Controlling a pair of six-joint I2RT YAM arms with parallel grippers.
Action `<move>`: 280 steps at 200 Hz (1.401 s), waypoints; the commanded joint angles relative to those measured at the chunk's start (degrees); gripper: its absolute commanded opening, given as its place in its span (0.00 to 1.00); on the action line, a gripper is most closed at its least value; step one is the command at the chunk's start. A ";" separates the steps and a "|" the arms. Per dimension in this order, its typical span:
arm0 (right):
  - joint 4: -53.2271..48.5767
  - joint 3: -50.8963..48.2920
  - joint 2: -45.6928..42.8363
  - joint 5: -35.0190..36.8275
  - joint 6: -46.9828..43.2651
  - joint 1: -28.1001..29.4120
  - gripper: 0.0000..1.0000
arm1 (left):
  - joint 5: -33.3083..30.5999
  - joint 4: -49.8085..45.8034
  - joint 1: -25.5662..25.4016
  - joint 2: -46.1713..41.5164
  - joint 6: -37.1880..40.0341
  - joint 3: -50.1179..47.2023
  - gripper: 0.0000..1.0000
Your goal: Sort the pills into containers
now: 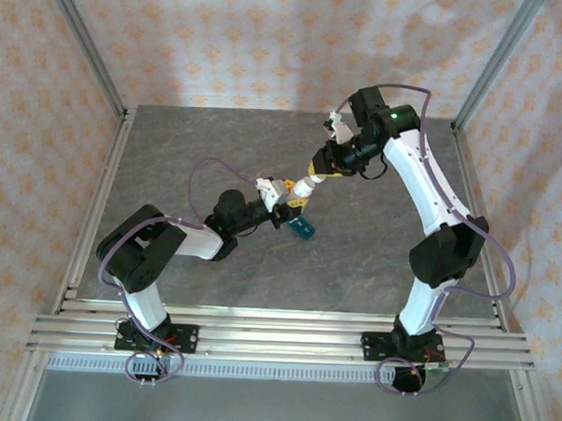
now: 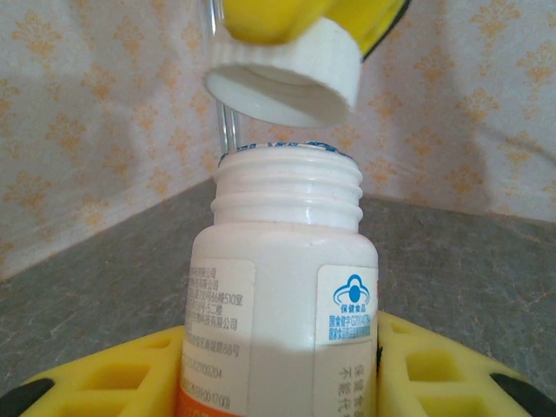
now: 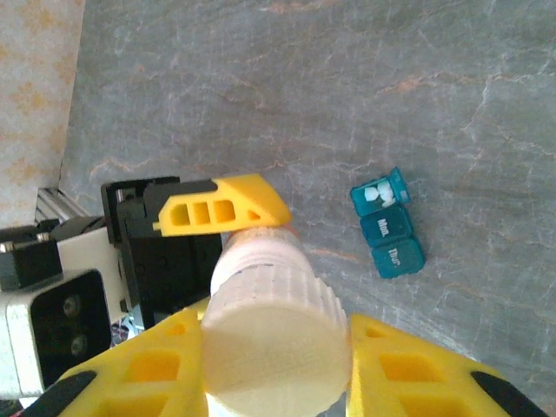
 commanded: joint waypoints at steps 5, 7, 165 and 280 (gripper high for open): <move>-0.18 -2.86 -2.86 -1.99 -2.89 0.33 0.32 | 2.08 3.29 0.76 -1.22 1.12 1.53 0.00; -0.05 -3.03 -2.92 -2.05 -2.90 0.37 0.32 | 2.14 3.23 0.78 -1.27 1.05 1.53 0.00; 4.94 -6.93 -0.69 -5.38 -0.88 0.86 0.29 | 3.95 3.04 0.78 -1.67 0.51 2.57 0.00; -0.73 -5.03 3.13 -2.49 -8.48 0.85 0.24 | 9.66 1.38 0.93 -3.21 0.08 2.79 0.00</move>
